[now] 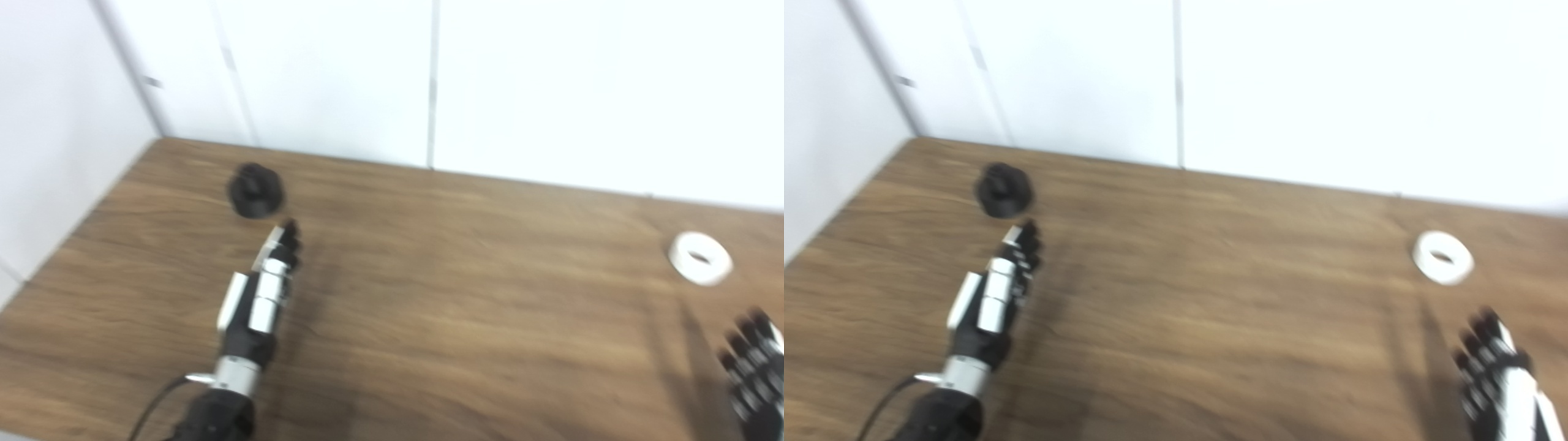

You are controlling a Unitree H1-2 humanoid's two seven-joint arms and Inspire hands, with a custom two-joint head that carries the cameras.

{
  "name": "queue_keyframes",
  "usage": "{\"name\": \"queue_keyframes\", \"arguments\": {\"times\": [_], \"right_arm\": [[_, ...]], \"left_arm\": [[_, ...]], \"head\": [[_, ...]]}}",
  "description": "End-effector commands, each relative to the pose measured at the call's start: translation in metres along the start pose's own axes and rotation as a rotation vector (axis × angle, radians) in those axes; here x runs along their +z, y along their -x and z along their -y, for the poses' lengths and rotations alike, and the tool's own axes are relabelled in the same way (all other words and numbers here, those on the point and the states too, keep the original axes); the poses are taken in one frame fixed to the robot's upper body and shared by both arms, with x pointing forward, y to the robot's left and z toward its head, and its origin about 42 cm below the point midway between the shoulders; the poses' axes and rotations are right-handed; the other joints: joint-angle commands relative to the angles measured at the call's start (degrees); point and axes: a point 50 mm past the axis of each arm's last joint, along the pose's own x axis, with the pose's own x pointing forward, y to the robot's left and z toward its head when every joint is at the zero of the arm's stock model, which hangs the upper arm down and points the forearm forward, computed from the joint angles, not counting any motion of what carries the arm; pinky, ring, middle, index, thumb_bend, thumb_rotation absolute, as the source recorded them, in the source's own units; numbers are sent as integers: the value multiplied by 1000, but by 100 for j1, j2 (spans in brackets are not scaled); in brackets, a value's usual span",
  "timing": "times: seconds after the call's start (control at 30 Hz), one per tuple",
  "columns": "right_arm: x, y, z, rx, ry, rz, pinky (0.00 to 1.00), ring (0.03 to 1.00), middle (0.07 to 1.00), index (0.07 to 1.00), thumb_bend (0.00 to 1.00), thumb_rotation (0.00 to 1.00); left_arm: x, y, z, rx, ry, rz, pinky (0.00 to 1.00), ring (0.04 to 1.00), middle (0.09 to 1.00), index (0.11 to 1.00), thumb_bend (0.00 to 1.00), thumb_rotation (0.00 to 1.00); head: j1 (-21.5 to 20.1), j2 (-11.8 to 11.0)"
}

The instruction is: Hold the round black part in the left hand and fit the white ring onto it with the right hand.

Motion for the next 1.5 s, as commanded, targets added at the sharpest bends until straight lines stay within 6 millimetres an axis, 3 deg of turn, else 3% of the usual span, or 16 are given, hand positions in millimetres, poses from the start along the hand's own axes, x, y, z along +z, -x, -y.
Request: {"name": "queue_keyframes", "arguments": {"times": [0.0,0.37,0.67,1.03,1.3,1.47], "right_arm": [[12,-7,2,27,21,91,1000,1000,1000,1000,625,1000],[8,-7,9,20,78,98,1000,999,998,980,539,1000],[7,-9,12,13,59,91,911,948,948,932,481,1000],[2,-11,14,20,71,92,796,893,912,907,487,1000],[1,-14,14,16,67,88,734,873,896,887,472,1000],[2,-15,15,19,63,91,698,859,889,874,465,1000]], "left_arm": [[-2,9,6,21,10,32,1000,985,993,973,552,936],[-11,9,17,20,6,25,1000,997,997,981,553,932],[-16,9,23,20,-3,19,1000,986,987,984,520,942],[-17,9,23,33,-24,27,1000,988,987,988,458,967],[-13,5,22,54,-83,39,989,981,983,978,498,866],[-2,-3,11,71,-196,117,978,977,979,969,558,902]], "head": [[5,6],[454,-375],[570,-536],[420,-566],[399,-532],[436,-487]]}}
